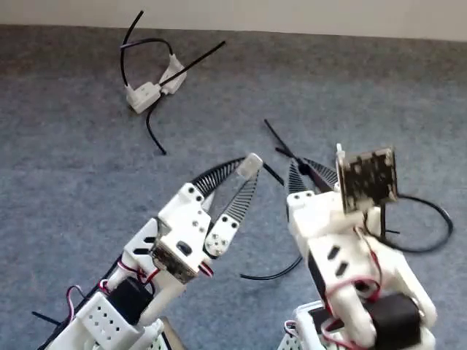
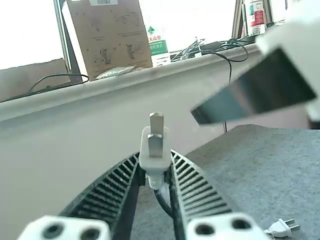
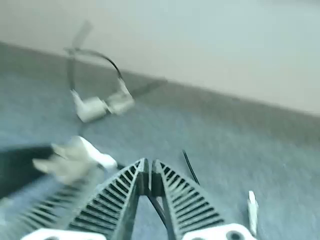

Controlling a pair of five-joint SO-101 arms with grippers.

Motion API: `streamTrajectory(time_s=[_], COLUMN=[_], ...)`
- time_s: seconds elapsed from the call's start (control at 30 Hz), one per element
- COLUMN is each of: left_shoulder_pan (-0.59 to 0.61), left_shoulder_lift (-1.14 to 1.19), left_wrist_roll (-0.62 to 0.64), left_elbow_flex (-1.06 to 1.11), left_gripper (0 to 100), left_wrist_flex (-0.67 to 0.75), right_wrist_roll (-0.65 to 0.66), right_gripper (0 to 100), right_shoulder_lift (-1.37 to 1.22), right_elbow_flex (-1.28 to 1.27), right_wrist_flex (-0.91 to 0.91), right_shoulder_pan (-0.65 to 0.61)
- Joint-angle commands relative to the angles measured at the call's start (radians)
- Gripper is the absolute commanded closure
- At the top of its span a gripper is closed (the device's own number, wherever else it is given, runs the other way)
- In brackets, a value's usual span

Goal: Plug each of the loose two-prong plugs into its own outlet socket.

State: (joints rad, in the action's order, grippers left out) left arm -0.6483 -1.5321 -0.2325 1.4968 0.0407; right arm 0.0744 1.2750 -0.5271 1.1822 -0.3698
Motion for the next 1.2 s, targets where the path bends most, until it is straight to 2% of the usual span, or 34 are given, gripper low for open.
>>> streamTrajectory(time_s=[0.0,0.13,0.23,0.47,0.7,0.9,1.1,1.17], left_shoulder_pan=[-0.018,-0.016,-0.019,-0.022,-0.018,-0.015,-0.021,-0.021], left_shoulder_lift=[-0.021,-0.021,-0.022,-0.028,-0.03,-0.03,-0.03,-0.03], left_wrist_roll=[0.003,0.003,0.003,0.003,0.003,0.003,0.003,0.003], left_elbow_flex=[0.01,0.027,0.044,0.051,0.048,0.053,0.054,0.054], left_gripper=[99,99,99,99,99,99,99,99], left_wrist_flex=[0.044,0.046,0.046,0.046,0.046,0.041,0.041,0.041], right_wrist_roll=[-0.003,-0.003,-0.002,0.003,0.097,0.097,0.1,0.138], right_gripper=[99.1,99.1,99.1,99.1,99.1,99.1,99.1,99.1], right_shoulder_lift=[-0.015,-0.019,-0.021,-0.024,-0.022,-0.022,-0.024,-0.024], right_elbow_flex=[0.142,0.171,0.171,0.139,-0.114,-0.15,-0.183,-0.229], right_wrist_flex=[-0.022,0.056,0.079,0.068,-0.122,-0.171,-0.231,-0.275], right_shoulder_pan=[-0.128,-0.269,-0.326,-0.389,-0.39,-0.352,-0.145,-0.081])
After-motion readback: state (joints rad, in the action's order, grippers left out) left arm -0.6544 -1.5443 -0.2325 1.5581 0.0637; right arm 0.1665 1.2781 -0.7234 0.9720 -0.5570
